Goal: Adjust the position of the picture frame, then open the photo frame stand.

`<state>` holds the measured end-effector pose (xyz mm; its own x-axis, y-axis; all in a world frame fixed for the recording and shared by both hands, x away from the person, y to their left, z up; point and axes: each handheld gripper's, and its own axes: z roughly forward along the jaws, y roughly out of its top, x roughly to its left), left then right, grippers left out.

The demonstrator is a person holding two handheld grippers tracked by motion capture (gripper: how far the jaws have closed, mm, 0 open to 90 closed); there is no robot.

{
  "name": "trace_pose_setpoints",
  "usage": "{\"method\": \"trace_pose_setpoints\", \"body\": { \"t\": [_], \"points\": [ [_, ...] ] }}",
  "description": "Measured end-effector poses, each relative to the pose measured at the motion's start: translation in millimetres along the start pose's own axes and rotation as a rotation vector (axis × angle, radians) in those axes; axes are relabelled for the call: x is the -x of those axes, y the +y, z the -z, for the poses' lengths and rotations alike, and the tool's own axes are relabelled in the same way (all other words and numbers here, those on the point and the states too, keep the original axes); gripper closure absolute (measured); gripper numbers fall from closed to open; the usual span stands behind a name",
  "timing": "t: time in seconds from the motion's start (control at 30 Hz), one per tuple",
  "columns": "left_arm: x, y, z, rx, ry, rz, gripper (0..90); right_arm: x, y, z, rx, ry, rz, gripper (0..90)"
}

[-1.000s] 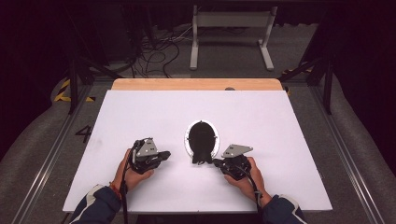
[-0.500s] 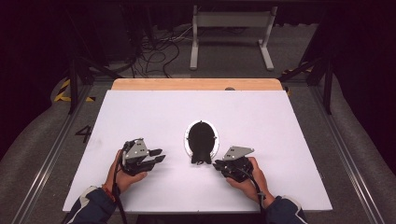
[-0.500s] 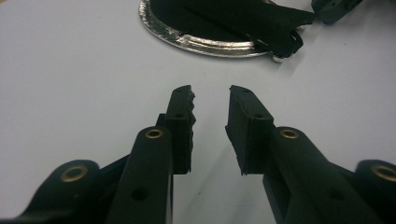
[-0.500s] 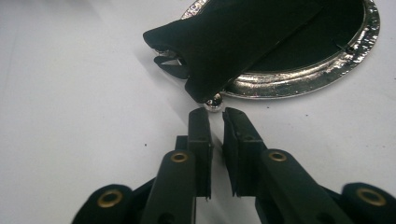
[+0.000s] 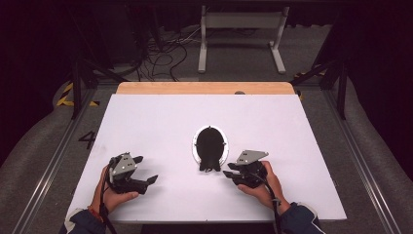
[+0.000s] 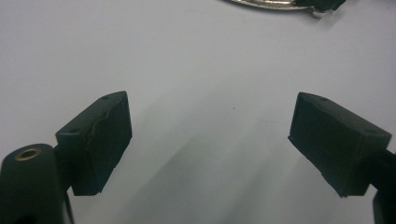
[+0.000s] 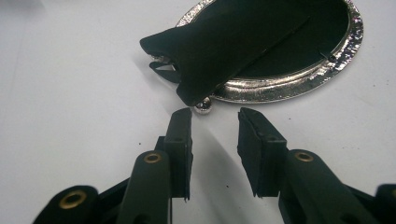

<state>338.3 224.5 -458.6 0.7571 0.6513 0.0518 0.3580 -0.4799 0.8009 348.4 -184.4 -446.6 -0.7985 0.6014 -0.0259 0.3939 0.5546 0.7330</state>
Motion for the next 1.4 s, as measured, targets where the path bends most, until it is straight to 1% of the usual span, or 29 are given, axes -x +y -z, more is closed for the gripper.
{"method": "trace_pose_setpoints", "body": {
  "t": [0.03, 0.1, 0.13, 0.2, 0.33, 0.43, 0.47, 0.57, 0.6, 0.63, 0.67, 0.73, 0.83, 0.9, 0.97, 1.03, 1.13, 1.17, 1.2, 1.27, 1.4],
  "points": [
    [0.5, -1.0, 2.5, 0.001, 0.006, 0.002, 13.0, -0.1, 0.2, 1.0, 0.001, 0.003, 0.004, 69.3],
    [0.9, -4.2, 8.9, 0.011, 0.021, 0.001, 13.0, -0.7, 0.5, 2.6, 0.0, 0.012, 0.017, 71.9],
    [1.6, -5.7, 10.6, 0.017, 0.022, 0.013, 12.8, -1.5, 0.6, 3.6, -0.003, 0.01, 0.021, 72.8],
    [2.1, -9.7, 15.7, 0.023, 0.019, 0.018, 12.6, -2.1, 0.2, 4.4, -0.007, 0.011, 0.021, 74.1],
    [7.5, -18.3, 22.6, 0.013, 0.009, 0.027, 12.6, -4.4, -1.3, 3.3, -0.025, 0.008, 0.02, 75.2],
    [12.5, -23.0, 25.5, 0.0, 0.0, 0.03, 12.3, -6.6, -2.0, 1.2, -0.04, 0.008, 0.013, 74.0],
    [13.1, -24.1, 26.6, -0.003, 0.003, 0.028, 12.2, -6.7, -1.7, 0.2, -0.044, 0.005, 0.02, 73.9],
    [11.9, -25.8, 29.0, 0.006, 0.007, 0.032, 11.8, -6.8, 0.0, -2.9, -0.049, 0.005, 0.015, 73.6],
    [10.8, -26.5, 30.3, 0.008, 0.015, 0.037, 11.8, -7.0, 0.6, -4.1, -0.051, 0.002, 0.017, 73.3],
    [10.1, -26.7, 30.7, 0.008, 0.024, 0.042, 11.6, -7.5, 1.3, -6.1, -0.055, 0.004, 0.019, 72.4],
    [10.0, -26.8, 30.5, 0.012, 0.023, 0.051, 11.6, -8.5, 1.6, -8.3, -0.061, 0.01, 0.02, 72.1],
    [9.6, -26.1, 29.7, 0.012, 0.025, 0.051, 11.6, -10.7, 1.4, -10.7, -0.066, 0.01, 0.023, 72.0],
    [11.1, -25.4, 27.9, -0.001, 0.028, 0.036, 11.6, -12.3, 2.8, -11.0, -0.07, 0.012, 0.025, 71.2],
    [12.2, -25.7, 27.0, -0.007, 0.033, 0.038, 11.6, -12.3, 3.4, -12.1, -0.073, 0.015, 0.016, 71.1],
    [11.9, -25.9, 26.7, -0.008, 0.035, 0.038, 11.5, -12.7, 5.3, -13.7, -0.077, 0.013, 0.02, 71.0],
    [11.6, -25.6, 26.7, -0.002, 0.037, 0.043, 10.9, -13.0, 6.8, -14.9, -0.081, 0.012, 0.024, 70.5],
    [9.7, -25.0, 25.5, 0.004, 0.041, 0.05, 10.9, -10.8, 8.5, -16.7, -0.084, 0.02, 0.01, 70.2],
    [9.6, -25.2, 24.4, 0.004, 0.035, 0.058, 10.9, -9.7, 9.1, -17.5, -0.084, 0.02, 0.006, 70.3],
    [9.1, -25.1, 23.8, 0.002, 0.036, 0.05, 10.9, -9.6, 10.2, -18.0, -0.089, 0.02, 0.001, 70.3],
    [8.9, -25.3, 22.2, 0.0, 0.024, 0.049, 10.8, -9.8, 12.1, -19.4, -0.095, 0.017, 0.008, 70.2],
    [9.0, -26.4, 21.4, -0.002, 0.026, 0.058, 10.8, -7.8, 14.7, -22.5, -0.092, 0.021, 0.0, 70.4]
  ]
}}
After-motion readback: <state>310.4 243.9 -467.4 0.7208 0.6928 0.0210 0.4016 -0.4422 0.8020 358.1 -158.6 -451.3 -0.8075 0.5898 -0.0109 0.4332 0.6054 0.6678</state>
